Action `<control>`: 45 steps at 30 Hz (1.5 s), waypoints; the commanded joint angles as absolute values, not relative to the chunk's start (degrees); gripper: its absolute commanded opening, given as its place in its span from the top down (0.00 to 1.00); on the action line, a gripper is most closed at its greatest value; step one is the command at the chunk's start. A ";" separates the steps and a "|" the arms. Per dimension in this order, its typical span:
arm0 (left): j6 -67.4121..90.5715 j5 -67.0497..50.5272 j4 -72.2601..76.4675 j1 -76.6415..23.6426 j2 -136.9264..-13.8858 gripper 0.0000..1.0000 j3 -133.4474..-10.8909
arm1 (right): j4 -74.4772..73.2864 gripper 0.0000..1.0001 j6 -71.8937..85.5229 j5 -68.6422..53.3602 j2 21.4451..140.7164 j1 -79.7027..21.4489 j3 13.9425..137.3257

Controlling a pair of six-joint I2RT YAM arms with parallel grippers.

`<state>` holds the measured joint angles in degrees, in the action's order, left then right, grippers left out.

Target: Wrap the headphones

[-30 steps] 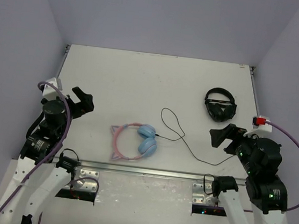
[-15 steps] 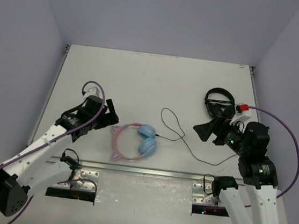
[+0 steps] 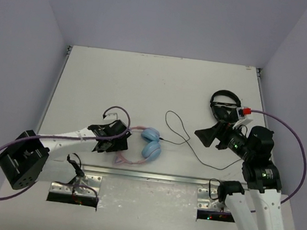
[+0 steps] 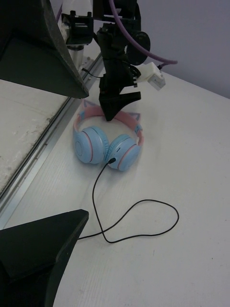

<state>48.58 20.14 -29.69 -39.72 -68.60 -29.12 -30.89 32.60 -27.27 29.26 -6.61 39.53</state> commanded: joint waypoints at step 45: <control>32.61 32.70 -50.99 -45.70 -57.57 1.00 -90.96 | 49.01 0.29 28.89 -35.49 73.81 -23.82 31.19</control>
<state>31.68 35.64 -58.76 -45.45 -58.67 -86.98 39.70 26.96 -37.98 69.95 -23.62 26.83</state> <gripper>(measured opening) 0.105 0.745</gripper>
